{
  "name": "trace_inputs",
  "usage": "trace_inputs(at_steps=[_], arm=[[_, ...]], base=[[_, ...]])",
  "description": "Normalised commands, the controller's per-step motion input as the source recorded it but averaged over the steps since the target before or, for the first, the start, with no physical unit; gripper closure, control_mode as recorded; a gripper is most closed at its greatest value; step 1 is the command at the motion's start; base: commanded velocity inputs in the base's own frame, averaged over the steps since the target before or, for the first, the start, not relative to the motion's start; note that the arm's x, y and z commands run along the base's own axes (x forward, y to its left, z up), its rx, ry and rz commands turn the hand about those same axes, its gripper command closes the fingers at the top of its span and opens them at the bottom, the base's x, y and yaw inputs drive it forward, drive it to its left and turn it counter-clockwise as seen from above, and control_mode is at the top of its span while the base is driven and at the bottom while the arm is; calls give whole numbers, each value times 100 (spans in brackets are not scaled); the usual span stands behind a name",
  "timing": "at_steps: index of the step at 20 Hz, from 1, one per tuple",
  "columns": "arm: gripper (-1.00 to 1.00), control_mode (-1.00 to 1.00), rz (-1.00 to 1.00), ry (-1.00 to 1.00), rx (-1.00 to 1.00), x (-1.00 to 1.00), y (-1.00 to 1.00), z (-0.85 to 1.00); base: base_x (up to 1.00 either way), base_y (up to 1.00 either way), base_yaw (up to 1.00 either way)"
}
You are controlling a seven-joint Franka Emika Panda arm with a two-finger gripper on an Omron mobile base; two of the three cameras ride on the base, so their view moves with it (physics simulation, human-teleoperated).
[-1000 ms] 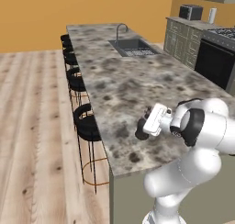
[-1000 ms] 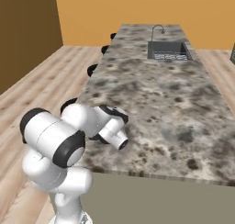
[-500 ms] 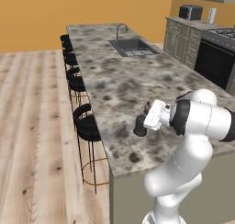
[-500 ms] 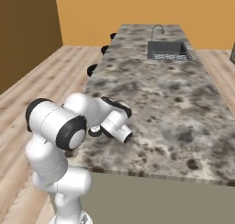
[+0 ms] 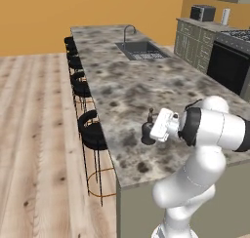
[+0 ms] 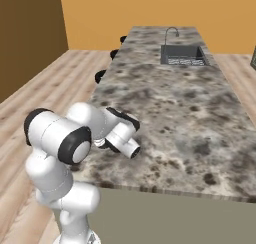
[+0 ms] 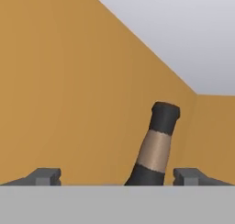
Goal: Move the drinks to the dining counter.
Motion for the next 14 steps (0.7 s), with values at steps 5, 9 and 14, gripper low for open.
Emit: trace_inputs(at_steps=[5, 9, 14], arm=[[-100, -100, 0, 0, 0, -34, -6, 30], [-100, -100, 0, -4, 0, -50, -9, 60], [-100, -100, 0, -25, -1, -72, 0, 70]], base=[[0, 0, 0], [0, 0, 0], [0, 0, 0]])
